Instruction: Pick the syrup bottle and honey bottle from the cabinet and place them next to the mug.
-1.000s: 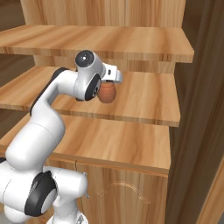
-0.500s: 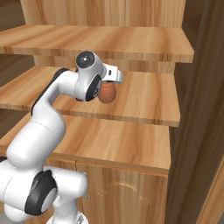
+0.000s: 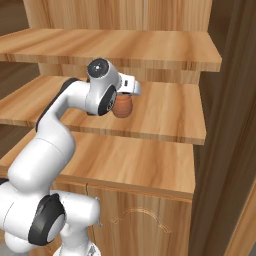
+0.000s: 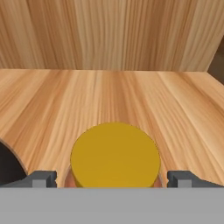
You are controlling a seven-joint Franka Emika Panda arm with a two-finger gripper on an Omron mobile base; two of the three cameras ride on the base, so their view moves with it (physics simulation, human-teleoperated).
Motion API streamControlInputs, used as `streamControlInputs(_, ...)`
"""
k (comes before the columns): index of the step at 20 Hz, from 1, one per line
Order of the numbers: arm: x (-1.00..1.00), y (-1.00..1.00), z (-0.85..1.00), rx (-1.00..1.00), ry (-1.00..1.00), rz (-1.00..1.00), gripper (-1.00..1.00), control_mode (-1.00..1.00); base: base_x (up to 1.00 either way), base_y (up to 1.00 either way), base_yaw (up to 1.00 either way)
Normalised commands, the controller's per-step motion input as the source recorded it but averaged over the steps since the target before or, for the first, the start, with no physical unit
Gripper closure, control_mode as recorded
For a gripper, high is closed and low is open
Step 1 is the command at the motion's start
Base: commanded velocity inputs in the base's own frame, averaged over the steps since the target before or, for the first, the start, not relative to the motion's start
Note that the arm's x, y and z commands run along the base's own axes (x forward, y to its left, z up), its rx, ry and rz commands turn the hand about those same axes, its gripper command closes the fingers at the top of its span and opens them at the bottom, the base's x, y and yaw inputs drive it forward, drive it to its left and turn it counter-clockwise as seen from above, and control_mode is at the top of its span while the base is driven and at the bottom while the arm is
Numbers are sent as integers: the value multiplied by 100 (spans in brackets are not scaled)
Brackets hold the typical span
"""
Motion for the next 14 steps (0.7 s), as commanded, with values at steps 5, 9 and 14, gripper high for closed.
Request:
streamControlInputs(5, 12, 0, -13, 0, 0, 0, -100, -100, 0, 0, 0)
streamControlInputs(9, 6, 0, -5, 0, 0, 0, -100, -100, 0, 0, 0)
streamControlInputs(14, 0, 0, 0, 0, 0, 0, -100, -100, 0, 0, 0)
